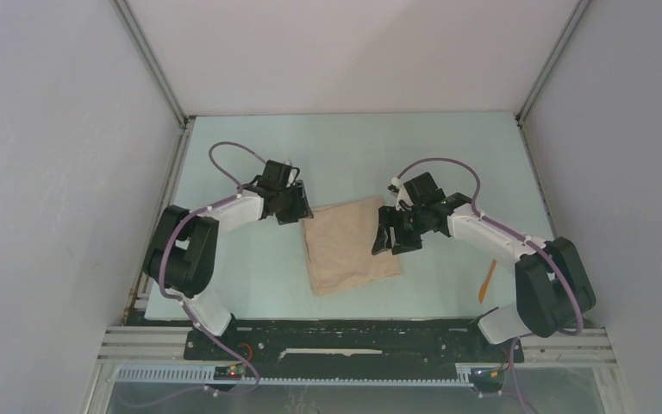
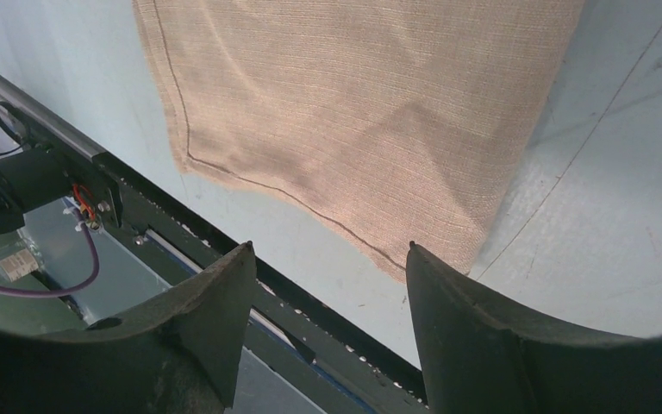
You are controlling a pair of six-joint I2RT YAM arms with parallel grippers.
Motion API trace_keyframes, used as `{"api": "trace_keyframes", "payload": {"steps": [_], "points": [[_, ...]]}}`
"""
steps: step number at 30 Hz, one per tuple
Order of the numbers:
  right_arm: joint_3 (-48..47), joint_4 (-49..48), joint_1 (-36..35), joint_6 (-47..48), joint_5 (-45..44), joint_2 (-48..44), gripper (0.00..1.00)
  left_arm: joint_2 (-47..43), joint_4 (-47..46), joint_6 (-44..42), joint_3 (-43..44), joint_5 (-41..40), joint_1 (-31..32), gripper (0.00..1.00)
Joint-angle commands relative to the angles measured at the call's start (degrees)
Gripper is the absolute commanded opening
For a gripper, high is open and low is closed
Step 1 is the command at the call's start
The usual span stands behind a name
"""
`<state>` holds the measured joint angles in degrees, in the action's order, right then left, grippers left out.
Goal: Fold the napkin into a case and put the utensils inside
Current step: Smooth out the square-folded napkin at the center of the board.
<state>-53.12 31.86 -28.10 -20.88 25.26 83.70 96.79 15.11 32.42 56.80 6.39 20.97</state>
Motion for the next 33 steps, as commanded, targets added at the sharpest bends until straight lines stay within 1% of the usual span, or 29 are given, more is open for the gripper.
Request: {"api": "trace_keyframes", "payload": {"steps": [1,4,8,12,22,27,33], "points": [[0.3,-2.1,0.3,1.0,1.5,-1.3,0.72,1.0,-1.0,-1.7,2.1,0.1,-0.3,0.56],[0.3,-2.3,0.3,1.0,1.9,-1.3,0.71,1.7,-1.1,-1.9,2.5,0.3,-0.3,0.51],[0.3,-2.3,0.3,0.9,2.1,-1.3,0.71,2.1,-1.3,-1.9,2.4,0.1,-0.3,0.49],[0.3,-2.5,0.2,0.8,2.4,-1.1,0.71,2.1,-1.5,-2.0,2.5,0.2,-0.3,0.43],[0.3,-2.4,0.0,0.8,2.6,-1.1,0.70,1.0,-1.6,-2.3,3.1,0.4,-0.3,0.15],[0.3,-2.6,-0.3,0.6,2.5,-0.8,0.70,-0.8,-1.6,-2.3,3.1,0.3,-0.3,0.13],[0.4,-2.9,-0.7,0.5,2.6,-0.4,0.70,-0.7,-1.2,-2.3,3.7,0.7,-0.3,0.11]]}}
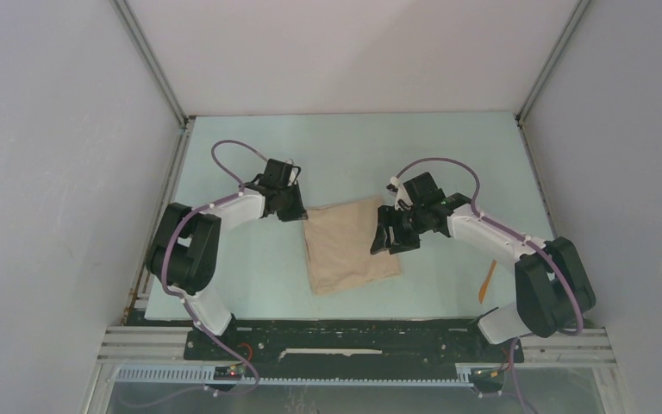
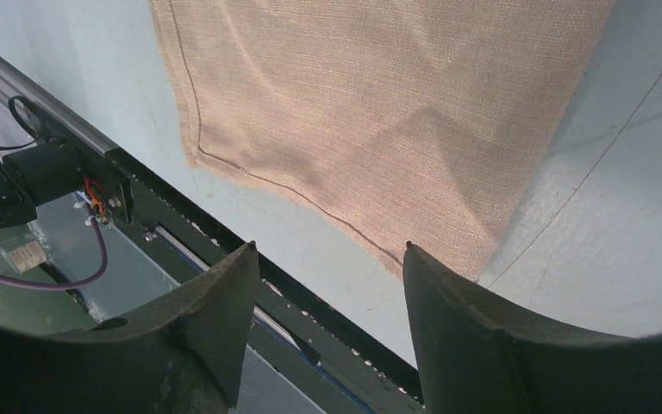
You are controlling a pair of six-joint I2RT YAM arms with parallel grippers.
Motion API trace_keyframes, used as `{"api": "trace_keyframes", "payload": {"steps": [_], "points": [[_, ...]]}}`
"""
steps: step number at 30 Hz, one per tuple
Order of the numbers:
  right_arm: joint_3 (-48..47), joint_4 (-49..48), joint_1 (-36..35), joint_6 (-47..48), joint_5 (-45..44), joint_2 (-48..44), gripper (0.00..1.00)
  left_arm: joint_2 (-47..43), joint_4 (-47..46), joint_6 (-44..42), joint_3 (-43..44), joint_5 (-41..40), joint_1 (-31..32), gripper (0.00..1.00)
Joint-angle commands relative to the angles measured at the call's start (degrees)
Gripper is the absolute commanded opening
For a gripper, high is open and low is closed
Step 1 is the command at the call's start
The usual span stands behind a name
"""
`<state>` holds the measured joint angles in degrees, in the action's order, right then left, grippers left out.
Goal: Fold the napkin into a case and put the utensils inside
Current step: Smooth out the square-folded napkin at the center of the board.
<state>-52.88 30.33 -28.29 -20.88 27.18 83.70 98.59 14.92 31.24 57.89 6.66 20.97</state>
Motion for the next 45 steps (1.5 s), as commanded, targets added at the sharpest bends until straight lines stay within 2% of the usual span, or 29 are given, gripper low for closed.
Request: {"api": "trace_keyframes", "payload": {"steps": [1,7,14,32,45], "points": [[0.1,-1.4,-0.6,0.5,0.6,-0.4,0.70,-2.5,-0.9,-1.1,2.6,0.5,-0.3,0.13],[0.1,-1.8,-0.6,0.3,0.7,-0.2,0.70,-3.6,-0.9,-0.7,1.8,0.8,-0.1,0.24],[0.1,-2.1,-0.7,0.0,1.2,0.0,0.70,-4.0,-0.7,-0.8,1.5,0.6,-0.2,0.31],[0.1,-2.3,-1.4,-0.1,0.9,0.7,0.69,-2.7,-0.9,-1.2,2.1,-0.2,-0.1,0.09],[0.1,-3.1,-2.2,-0.5,1.2,1.9,0.69,-1.0,-0.9,-1.6,4.4,-0.5,-0.7,0.02]]}}
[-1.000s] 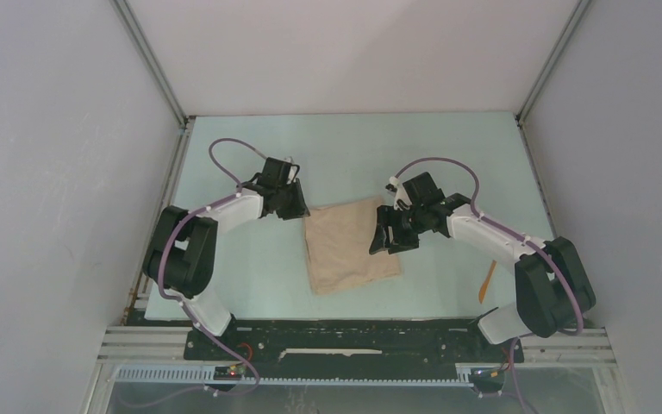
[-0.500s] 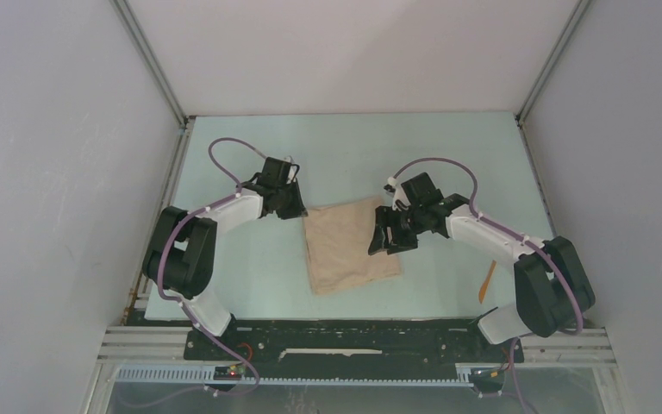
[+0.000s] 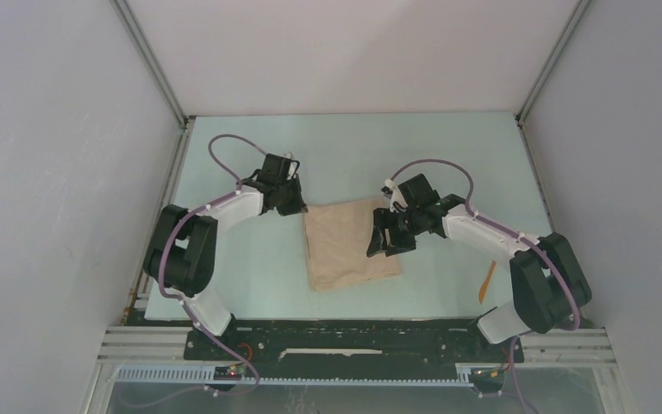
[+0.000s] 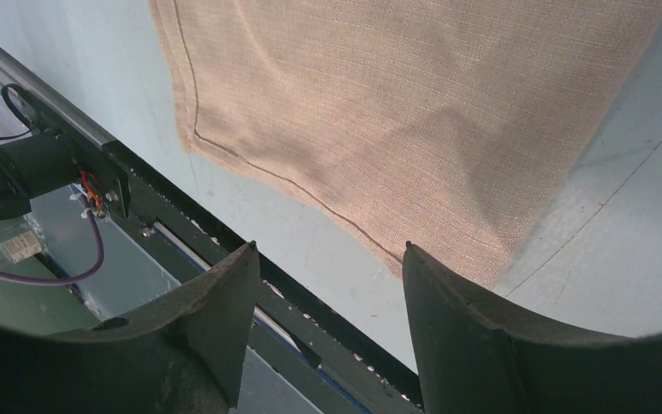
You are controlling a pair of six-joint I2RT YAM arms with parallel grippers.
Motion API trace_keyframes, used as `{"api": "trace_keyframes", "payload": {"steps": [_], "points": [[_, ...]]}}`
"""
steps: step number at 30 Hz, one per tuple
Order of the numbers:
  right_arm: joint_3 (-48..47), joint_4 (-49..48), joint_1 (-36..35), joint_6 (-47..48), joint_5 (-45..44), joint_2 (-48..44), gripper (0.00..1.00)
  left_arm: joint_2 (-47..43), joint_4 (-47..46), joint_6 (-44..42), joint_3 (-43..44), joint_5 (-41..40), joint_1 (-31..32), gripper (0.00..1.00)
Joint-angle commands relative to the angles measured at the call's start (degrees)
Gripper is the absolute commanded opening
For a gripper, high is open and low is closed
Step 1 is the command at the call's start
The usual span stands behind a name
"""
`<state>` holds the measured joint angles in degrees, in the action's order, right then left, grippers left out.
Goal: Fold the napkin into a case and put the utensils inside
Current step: Smooth out the square-folded napkin at the center of the board.
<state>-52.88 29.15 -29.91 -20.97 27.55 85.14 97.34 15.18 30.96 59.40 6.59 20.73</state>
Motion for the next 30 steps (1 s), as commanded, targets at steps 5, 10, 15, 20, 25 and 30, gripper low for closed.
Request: {"api": "trace_keyframes", "payload": {"steps": [5,10,15,20,25,30], "points": [[0.1,-1.9,-0.7,-0.4,0.8,0.7,0.69,1.4,-1.2,-1.4,3.7,-0.4,-0.5,0.02],[0.1,-1.9,-0.9,-0.5,0.8,0.7,0.70,1.4,-0.9,-1.6,2.8,-1.2,-0.5,0.03],[0.1,-2.2,-0.5,-1.0,1.0,0.5,0.70,-1.3,2.0,-1.0,1.9,-3.2,-0.4,0.25],[0.1,-2.4,0.4,-1.8,0.3,0.2,0.72,-10.3,6.8,0.5,-1.7,-8.4,0.9,0.49],[0.9,-3.2,1.4,-2.3,1.0,0.4,0.72,-22.4,6.6,5.6,-11.8,0.3,4.6,0.54],[3.3,-5.7,2.3,-3.0,2.6,-0.5,0.71,-31.9,8.2,12.1,-22.3,3.7,10.3,0.49]]}}
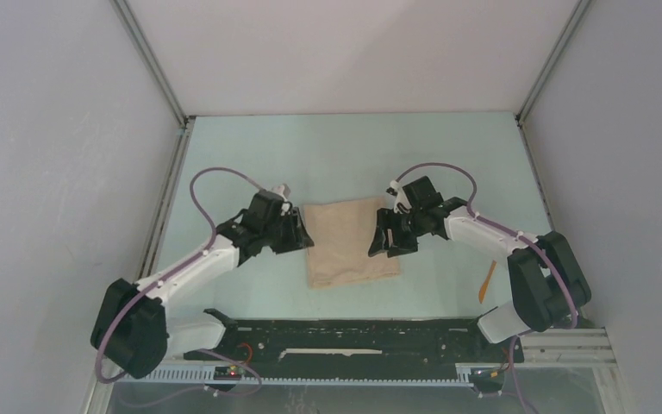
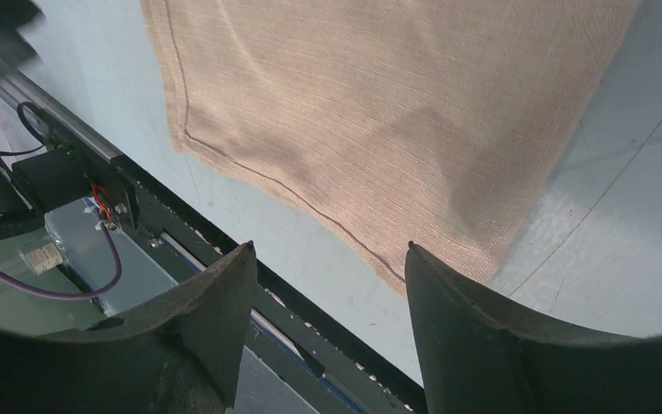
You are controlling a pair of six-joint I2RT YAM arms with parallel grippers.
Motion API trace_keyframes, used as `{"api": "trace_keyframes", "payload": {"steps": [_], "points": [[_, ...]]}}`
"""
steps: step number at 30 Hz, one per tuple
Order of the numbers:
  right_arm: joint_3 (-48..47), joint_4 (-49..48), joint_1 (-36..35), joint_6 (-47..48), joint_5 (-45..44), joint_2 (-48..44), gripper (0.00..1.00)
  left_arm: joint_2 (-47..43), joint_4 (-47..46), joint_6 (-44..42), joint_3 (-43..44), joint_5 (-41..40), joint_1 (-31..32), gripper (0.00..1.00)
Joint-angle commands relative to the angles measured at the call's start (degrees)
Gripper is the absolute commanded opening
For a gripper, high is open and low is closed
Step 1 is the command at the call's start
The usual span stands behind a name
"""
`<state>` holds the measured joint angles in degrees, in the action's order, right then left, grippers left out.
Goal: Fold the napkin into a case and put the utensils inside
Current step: Smooth out the square-folded napkin at the center of the board.
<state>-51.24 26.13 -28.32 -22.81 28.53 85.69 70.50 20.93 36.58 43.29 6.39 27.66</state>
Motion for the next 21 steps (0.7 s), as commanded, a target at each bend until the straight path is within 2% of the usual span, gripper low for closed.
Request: {"api": "trace_keyframes", "payload": {"steps": [1,2,3,5,11,21], "points": [[2.2,-3.1,0.8,-1.3,1.8,-1.3,0.71,-6.8,2.5,8.5,-8.3,3.7,4.2,0.41],[2.5,-3.5,0.8,-1.3,2.0,-1.4,0.71,-8.4,2.5,10.9,-9.3,3.6,5.1,0.30],[2.8,-3.7,0.9,-1.4,2.3,-1.4,0.71,-9.6,2.4,14.0,-11.0,3.7,5.8,0.24],[2.8,-3.9,1.0,-1.2,2.5,-1.2,0.71,-10.5,1.4,18.3,-12.5,4.0,7.5,0.20],[3.0,-4.1,0.9,-1.4,2.7,-1.9,0.71,-7.3,0.3,23.0,-13.5,3.3,11.0,0.26],[3.3,-3.5,1.0,-1.0,2.4,-3.2,0.71,-0.4,-3.5,21.9,-12.3,2.6,12.4,0.29]]}}
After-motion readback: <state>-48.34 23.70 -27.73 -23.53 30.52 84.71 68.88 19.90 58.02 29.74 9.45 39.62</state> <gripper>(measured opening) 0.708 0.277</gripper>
